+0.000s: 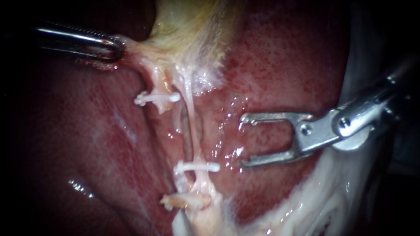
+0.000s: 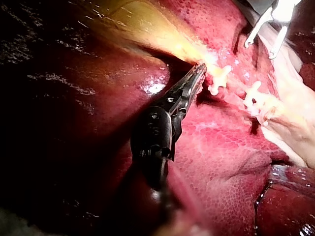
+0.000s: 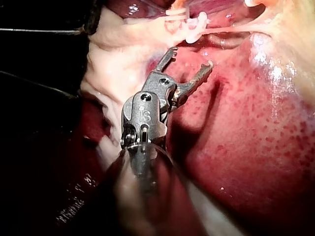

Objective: Going back first clip right tube

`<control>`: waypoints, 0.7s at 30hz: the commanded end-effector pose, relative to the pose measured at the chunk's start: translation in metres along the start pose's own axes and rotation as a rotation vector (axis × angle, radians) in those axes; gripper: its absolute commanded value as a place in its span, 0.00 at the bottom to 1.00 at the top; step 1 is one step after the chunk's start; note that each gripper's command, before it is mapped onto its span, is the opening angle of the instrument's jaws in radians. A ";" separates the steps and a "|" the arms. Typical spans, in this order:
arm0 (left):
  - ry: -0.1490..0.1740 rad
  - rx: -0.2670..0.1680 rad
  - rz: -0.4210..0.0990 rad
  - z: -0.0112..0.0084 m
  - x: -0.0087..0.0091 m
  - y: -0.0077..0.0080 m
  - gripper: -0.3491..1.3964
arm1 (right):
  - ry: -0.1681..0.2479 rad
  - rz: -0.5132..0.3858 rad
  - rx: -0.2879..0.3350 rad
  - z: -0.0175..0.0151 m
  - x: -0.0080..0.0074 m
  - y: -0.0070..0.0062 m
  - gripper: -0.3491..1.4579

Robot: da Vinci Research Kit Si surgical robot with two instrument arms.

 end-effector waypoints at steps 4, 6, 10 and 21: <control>0.004 0.009 0.009 0.0020 -0.0017 0.0001 0.00 | -0.007 -0.012 0.005 -0.0004 -0.0002 0.0001 0.47; -0.006 0.000 0.009 0.0034 -0.0027 0.0000 0.00 | -0.010 -0.018 0.007 -0.0005 -0.0003 0.0001 0.47; -0.027 -0.006 0.016 0.0060 -0.0039 -0.0007 0.00 | -0.010 -0.024 0.015 -0.0008 -0.0004 0.0002 0.47; -0.040 -0.015 0.014 0.0073 -0.0045 -0.0015 0.00 | -0.007 -0.020 0.020 -0.0017 -0.0001 0.0005 0.47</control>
